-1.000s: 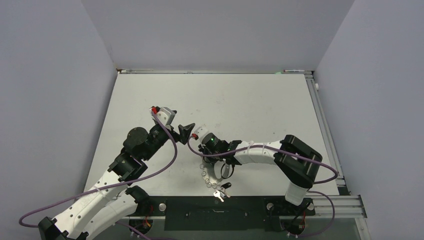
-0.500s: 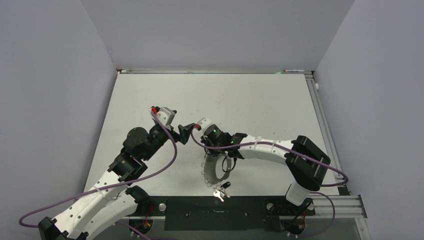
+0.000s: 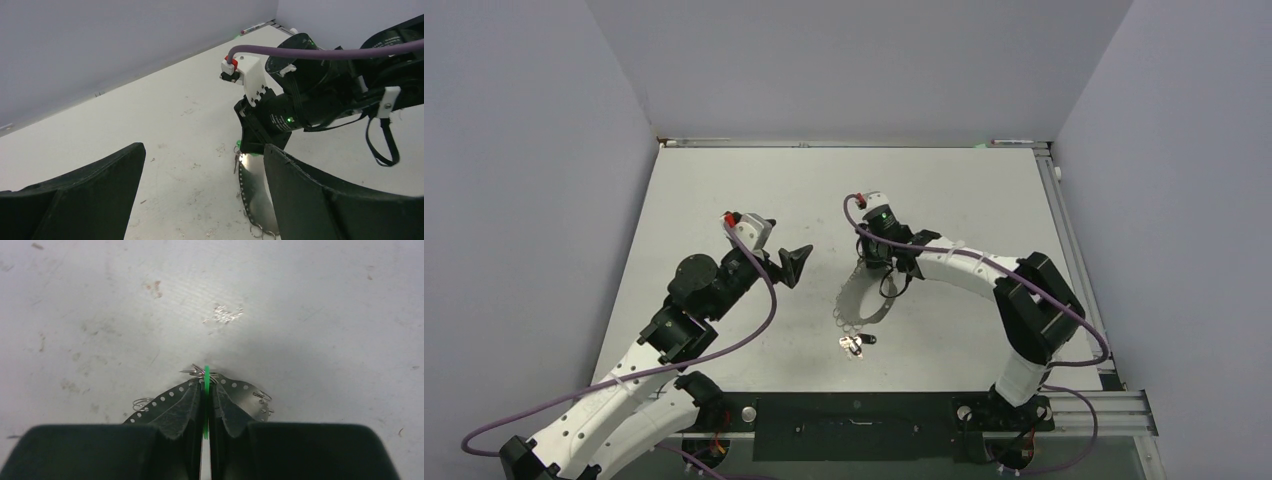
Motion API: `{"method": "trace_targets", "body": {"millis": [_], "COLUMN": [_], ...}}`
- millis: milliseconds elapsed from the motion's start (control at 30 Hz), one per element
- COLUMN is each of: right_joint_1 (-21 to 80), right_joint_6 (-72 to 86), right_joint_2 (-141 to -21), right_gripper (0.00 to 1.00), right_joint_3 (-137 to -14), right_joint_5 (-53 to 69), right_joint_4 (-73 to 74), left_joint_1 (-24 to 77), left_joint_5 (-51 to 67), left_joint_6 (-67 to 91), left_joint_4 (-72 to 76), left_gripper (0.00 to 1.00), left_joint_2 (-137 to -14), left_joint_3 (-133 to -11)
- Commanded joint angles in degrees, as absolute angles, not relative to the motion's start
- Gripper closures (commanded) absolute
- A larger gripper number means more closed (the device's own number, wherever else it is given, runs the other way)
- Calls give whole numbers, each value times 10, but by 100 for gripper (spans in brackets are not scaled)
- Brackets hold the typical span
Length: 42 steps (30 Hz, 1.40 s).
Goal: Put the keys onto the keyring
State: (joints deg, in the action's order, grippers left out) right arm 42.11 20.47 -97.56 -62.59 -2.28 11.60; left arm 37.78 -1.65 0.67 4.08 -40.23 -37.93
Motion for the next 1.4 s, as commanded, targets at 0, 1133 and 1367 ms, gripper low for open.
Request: {"method": "trace_targets", "body": {"millis": [0, 1133, 1367], "right_joint_1": [371, 321, 279], "right_joint_6": [237, 213, 179], "right_joint_2": [-1005, -896, -922], "right_gripper": [95, 95, 95], "right_joint_3": [-664, -541, -581], "right_joint_5": [-16, 155, 130], "right_joint_4": [79, 130, 148], "left_joint_1": [377, 375, 374], "left_joint_5": [-13, -11, -9], "left_joint_6": [3, 3, 3], "left_joint_4": [47, 41, 41], "left_gripper": [14, 14, 14], "left_joint_2": [-404, -420, -421], "left_joint_3": [-401, -405, -404]}}
